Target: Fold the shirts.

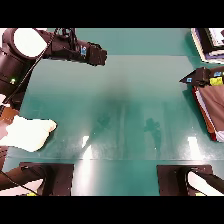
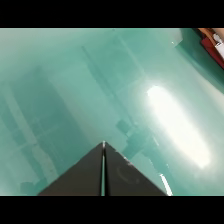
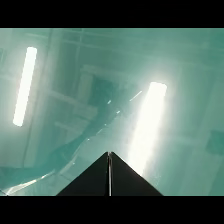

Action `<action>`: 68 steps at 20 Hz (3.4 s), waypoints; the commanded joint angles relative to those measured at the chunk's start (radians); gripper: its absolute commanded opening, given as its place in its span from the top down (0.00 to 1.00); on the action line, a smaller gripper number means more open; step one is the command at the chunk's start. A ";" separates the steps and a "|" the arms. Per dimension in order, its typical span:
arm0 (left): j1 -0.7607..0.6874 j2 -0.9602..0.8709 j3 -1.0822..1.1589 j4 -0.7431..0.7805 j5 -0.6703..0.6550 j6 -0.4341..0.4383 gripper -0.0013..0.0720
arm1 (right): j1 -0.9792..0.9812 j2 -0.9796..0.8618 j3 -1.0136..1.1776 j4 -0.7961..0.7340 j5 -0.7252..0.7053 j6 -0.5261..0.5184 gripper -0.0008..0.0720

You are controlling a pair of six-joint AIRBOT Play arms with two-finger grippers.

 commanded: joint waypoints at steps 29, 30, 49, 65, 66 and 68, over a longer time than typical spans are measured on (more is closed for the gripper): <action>0.424 0.421 -0.830 0.535 -0.415 -0.105 0.13 | 0.001 -0.001 0.000 0.000 -0.014 -0.011 0.96; 0.440 0.421 -0.891 0.546 -0.373 -0.124 0.13 | 0.001 -0.001 0.000 0.000 -0.014 -0.011 0.96; 0.251 0.421 -0.010 0.500 -0.456 -0.182 0.96 | 0.001 -0.001 0.274 0.008 -0.076 -0.011 0.96; -0.322 -0.205 0.156 -0.013 -0.270 -0.024 0.13 | 0.001 -0.001 0.369 0.000 -0.102 -0.011 0.96; -0.321 -0.232 0.156 -0.013 -0.269 -0.023 0.13 | 0.001 -0.001 0.369 0.000 -0.102 -0.011 0.96; -0.285 -0.238 0.156 0.063 -0.309 -0.007 0.14 | 0.001 -0.001 0.369 0.000 -0.101 -0.011 0.96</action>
